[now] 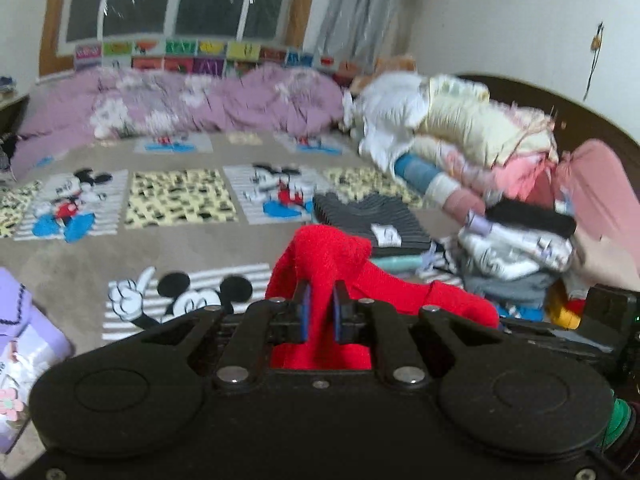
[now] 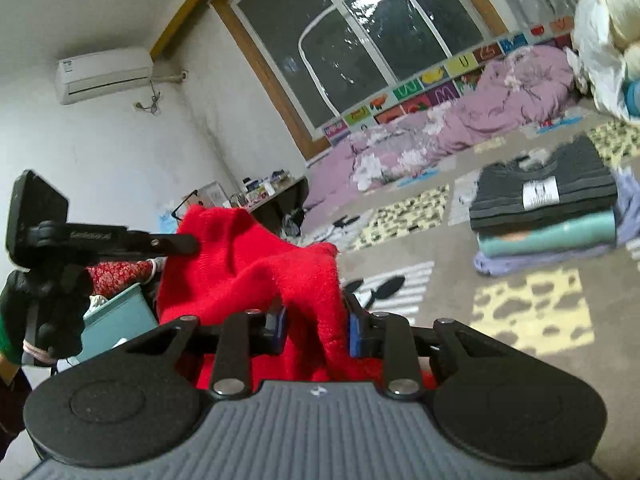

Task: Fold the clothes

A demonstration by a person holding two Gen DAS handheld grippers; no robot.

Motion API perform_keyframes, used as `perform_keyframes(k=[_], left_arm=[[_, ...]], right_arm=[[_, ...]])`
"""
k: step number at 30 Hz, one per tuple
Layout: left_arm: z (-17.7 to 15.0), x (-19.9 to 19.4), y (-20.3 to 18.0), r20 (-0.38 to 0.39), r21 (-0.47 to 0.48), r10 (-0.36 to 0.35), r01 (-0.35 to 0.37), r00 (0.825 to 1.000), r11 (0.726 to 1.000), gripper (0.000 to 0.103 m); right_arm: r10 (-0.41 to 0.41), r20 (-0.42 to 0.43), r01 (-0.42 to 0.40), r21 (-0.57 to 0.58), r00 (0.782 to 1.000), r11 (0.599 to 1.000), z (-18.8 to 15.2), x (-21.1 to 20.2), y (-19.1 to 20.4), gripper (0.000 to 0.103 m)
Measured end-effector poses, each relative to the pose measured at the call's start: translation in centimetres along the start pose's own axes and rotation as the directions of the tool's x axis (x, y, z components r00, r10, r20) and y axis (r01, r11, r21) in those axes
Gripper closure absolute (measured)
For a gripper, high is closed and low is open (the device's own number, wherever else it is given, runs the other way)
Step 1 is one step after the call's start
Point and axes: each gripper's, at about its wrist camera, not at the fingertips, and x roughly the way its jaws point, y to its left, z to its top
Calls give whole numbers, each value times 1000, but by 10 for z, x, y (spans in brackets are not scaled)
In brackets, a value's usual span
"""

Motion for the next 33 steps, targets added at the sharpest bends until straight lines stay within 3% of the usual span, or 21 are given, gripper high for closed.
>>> perform_keyframes(k=[10,19,23,28,33], left_arm=[[12,-44,0,138,-73,29,-19,990,997,95],[51,-16,15,152,-117,100,-83,983,990,95],[77,-6,17,178,-104,115,-98,977,990,95],[103,3,14,254,-51,154,-146,955,988,95],[71,22,19,212,-25,162,-160,964,987,95]], right_arm=[[-21,-18,17,-191,1000,981,81,-3,54,76],[-121,-70,96,-288,990,953,146,34,58,77],[-152,-51,129,-311,987,942,171,52,56,78],[-195,11,185,-367,981,912,203,74,57,78],[-237,30,228,-420,971,878,194,91,47,78]])
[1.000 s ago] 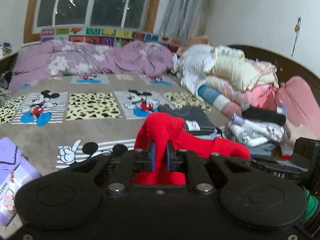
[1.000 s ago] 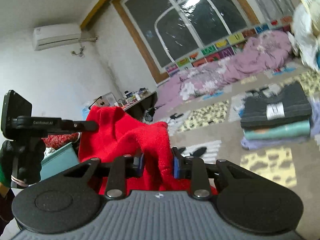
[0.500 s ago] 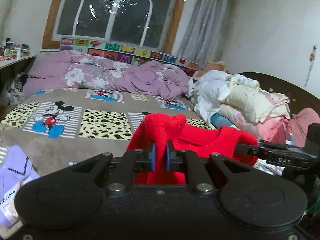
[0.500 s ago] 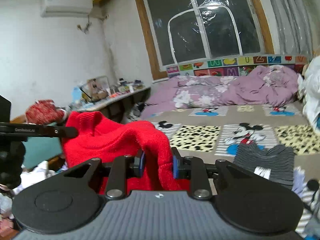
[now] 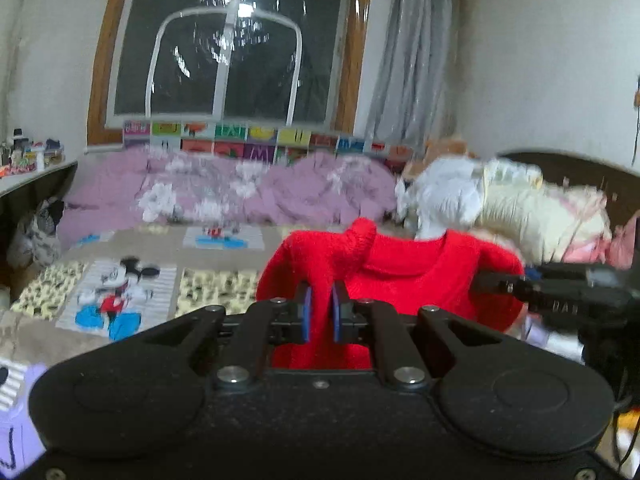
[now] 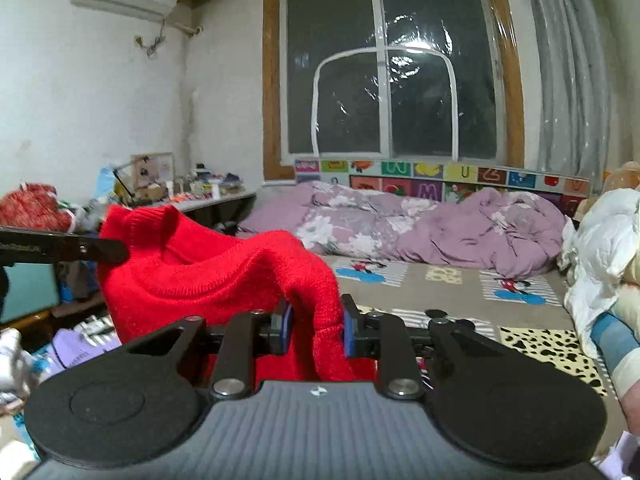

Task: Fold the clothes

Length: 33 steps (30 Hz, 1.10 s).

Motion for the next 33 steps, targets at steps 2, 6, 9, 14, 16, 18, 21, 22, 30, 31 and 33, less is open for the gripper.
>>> perform_keyframes(k=[2,6,9,14,16,18,21,22,30,31,33], left_arm=[[-33,1,1,-61,7,0,1,998,1000,95],[-106,-18,-4,-165,28,0,5,986,1000,95],[-146,-42,-8,-204,19,3,1,979,1000,98],[-193,-76,-24,-227,10,31,-29,973,1000,98],[-207,-87,-30,-228,3,40,-41,973,999,99],[-220,-94,-34,-233,-12,46,-50,971,999,99],[-240,-105,-38,-248,-46,47,-60,968,997,99],[-245,-107,-37,-254,-65,42,-61,966,996,99],[-293,-136,-49,-349,-129,13,-62,937,990,98],[-296,-141,-49,-363,-144,3,-59,932,988,96],[-302,-153,-49,-388,-177,-18,-56,921,983,73]], right_arm=[[3,-38,-3,-3,999,1000,-22,4,0,78],[36,-148,-43,-47,988,998,-84,-1,14,78],[65,-223,-92,-115,973,989,-134,-17,35,78],[84,-265,-149,-236,961,960,-185,-56,76,78],[87,-274,-165,-274,958,947,-199,-69,91,78],[90,-288,-180,-303,953,936,-215,-82,103,78],[94,-313,-199,-323,945,925,-239,-100,119,78],[96,-322,-203,-320,942,925,-245,-104,122,78],[81,-434,-225,-291,897,930,-295,-139,140,73],[85,-443,-229,-284,892,931,-298,-143,141,66],[92,-462,-237,-268,882,934,-305,-152,144,59]])
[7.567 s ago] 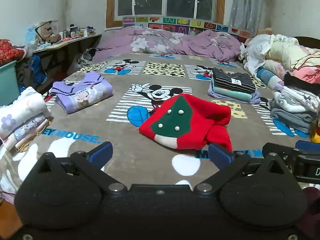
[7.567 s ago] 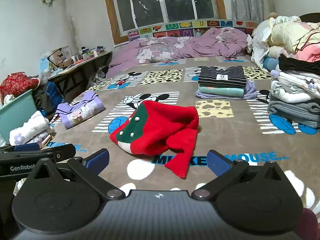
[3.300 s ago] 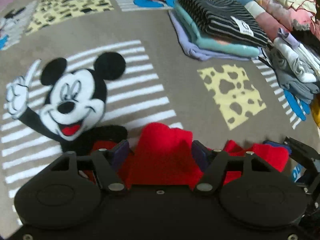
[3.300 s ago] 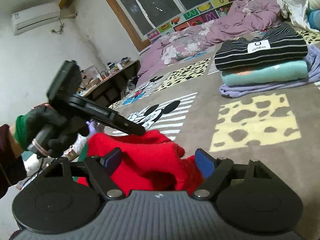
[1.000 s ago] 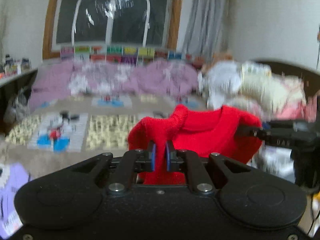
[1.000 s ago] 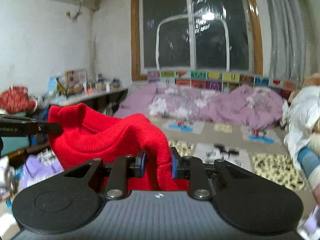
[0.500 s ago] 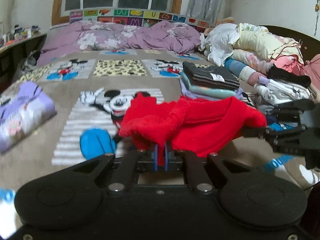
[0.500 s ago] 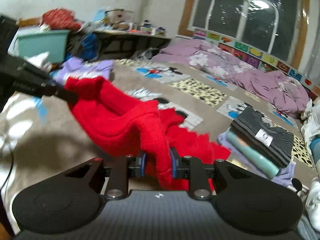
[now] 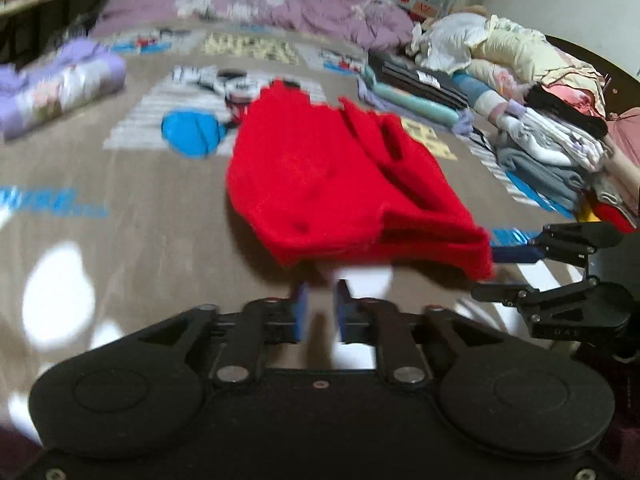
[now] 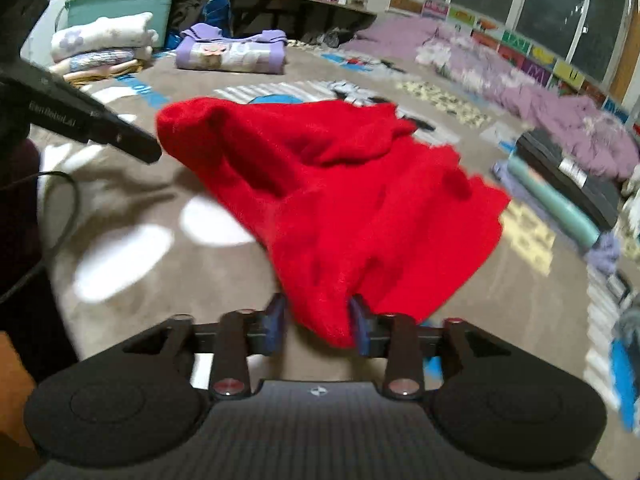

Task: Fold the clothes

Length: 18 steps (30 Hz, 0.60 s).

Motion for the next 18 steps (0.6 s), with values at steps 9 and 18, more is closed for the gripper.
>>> perform_keyframes(k=[9,18], left_arm=[[-9,-25,25,15,-282,-35,38,999,959,53],[3,10,47,19,-562,-145,130,989,817,52]], right_arm=[[15,129,-59,350,992,935,-16,-48,-26,49],[68,201,-207,831,977,516,-59,-7,-64,44]])
